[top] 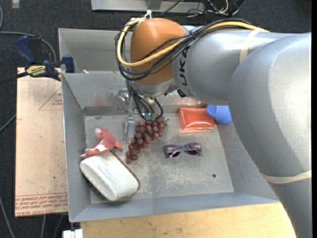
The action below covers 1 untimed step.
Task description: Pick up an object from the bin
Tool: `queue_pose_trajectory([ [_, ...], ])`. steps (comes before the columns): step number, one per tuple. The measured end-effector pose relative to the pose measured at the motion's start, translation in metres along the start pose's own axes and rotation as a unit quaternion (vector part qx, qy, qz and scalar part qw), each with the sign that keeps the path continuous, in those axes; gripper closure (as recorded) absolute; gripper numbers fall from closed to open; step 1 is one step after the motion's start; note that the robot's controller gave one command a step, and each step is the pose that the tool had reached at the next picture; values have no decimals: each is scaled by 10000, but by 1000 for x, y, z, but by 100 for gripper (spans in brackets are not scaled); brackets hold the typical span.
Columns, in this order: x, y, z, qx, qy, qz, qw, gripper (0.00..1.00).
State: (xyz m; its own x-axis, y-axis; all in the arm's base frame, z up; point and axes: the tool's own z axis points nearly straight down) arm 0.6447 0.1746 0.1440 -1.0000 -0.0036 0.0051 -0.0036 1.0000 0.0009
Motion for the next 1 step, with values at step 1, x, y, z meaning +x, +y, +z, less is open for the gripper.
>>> queue_pose_trajectory([
  [1,-1,-1,-5,-4,-32,10,10000,0],
])
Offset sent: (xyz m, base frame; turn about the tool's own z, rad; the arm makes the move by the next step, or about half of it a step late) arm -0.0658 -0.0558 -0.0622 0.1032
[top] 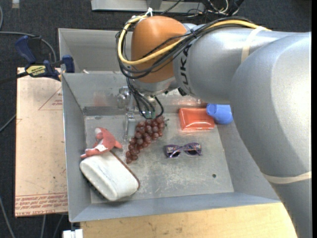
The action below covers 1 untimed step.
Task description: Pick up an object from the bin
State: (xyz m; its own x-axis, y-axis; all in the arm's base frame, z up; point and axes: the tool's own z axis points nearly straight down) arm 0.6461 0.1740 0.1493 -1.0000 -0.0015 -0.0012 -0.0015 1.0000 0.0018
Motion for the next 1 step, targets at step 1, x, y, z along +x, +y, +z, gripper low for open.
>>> queue_pose_trajectory([
  [1,38,-30,37,-11,-11,275,9996,0],
])
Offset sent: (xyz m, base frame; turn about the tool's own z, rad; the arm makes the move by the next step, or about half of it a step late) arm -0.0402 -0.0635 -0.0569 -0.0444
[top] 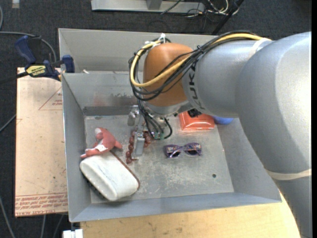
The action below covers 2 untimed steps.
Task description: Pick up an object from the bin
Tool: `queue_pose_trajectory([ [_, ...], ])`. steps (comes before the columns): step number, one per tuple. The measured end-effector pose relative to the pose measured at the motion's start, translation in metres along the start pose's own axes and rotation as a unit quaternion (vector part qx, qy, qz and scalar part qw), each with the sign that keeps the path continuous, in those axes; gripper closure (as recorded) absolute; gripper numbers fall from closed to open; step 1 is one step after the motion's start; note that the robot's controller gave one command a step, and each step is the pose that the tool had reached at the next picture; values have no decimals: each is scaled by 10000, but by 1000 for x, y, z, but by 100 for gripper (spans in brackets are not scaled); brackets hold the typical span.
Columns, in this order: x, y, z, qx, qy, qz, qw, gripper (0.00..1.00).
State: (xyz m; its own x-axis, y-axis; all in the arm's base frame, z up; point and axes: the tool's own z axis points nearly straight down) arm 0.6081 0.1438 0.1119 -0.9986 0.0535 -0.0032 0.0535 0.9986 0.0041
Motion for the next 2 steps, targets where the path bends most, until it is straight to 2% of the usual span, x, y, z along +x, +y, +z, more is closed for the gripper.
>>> queue_pose_trajectory([
  [1,0,-33,20,2,2,-487,9988,100],
  [2,0,-33,20,2,2,-489,9988,100],
])
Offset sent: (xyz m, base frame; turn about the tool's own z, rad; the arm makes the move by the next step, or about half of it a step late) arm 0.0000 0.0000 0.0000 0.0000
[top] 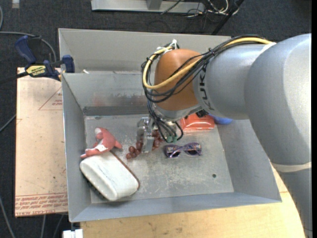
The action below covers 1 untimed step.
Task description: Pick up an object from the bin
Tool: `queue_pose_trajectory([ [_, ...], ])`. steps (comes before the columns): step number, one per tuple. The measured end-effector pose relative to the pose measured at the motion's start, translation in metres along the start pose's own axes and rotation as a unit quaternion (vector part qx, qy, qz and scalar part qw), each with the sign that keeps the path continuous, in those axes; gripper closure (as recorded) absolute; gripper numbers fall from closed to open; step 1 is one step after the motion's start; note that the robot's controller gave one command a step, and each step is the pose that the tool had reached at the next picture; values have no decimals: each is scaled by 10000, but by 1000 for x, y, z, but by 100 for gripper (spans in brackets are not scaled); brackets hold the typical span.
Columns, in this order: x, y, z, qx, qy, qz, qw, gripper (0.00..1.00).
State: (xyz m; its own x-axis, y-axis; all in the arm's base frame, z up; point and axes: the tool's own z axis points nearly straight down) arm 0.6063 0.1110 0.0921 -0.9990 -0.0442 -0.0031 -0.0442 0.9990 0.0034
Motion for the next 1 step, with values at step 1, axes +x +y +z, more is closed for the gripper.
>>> queue_pose_trajectory([
  [1,-8,-5,-128,-5,-14,23,10000,100],
])
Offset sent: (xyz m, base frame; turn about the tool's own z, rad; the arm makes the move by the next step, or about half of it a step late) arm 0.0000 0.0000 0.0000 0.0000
